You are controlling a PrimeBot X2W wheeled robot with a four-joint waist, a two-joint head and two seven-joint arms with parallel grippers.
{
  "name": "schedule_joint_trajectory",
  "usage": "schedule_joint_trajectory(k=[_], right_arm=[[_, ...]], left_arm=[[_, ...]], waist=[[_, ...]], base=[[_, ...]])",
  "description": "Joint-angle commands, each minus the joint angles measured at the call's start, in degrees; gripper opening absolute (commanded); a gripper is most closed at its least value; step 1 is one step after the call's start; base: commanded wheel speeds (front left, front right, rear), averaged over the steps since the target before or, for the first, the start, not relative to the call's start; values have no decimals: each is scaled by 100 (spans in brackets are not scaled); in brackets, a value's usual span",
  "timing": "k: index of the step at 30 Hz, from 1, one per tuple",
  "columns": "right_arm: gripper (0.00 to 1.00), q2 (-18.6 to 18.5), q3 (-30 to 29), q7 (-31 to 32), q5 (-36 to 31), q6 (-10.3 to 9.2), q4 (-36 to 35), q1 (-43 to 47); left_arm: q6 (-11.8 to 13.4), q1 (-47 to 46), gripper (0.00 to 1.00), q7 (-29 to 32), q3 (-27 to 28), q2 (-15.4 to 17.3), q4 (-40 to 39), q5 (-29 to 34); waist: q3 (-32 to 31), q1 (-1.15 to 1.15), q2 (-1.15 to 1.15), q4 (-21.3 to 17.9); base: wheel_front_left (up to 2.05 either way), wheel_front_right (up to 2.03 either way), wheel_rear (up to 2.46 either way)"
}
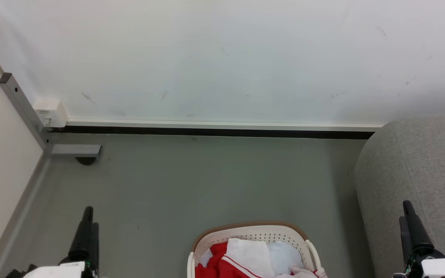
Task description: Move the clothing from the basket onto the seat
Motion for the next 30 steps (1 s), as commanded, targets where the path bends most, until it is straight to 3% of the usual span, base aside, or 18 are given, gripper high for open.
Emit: schedule_joint_trajectory(k=[1,15,30], right_arm=[[100,-72,77,-63,-146,-2,-136,-123],[100,-105,319,-392,-1647,-3,-288,-122],[100,-287,788,-689,-3517,-4,-168,-136]], left_arm=[[-17,-66,100,-64,42,37,-157,245],[-14,58,100,-387,66,48,-364,1971],[285,211,100,-685,-133,58,-608,3995]], waist=[[-1,0,0,-5],[-29,0,0,-42],[-66,0,0,-83]], base=[[0,0,0],[0,0,0],[0,0,0]])
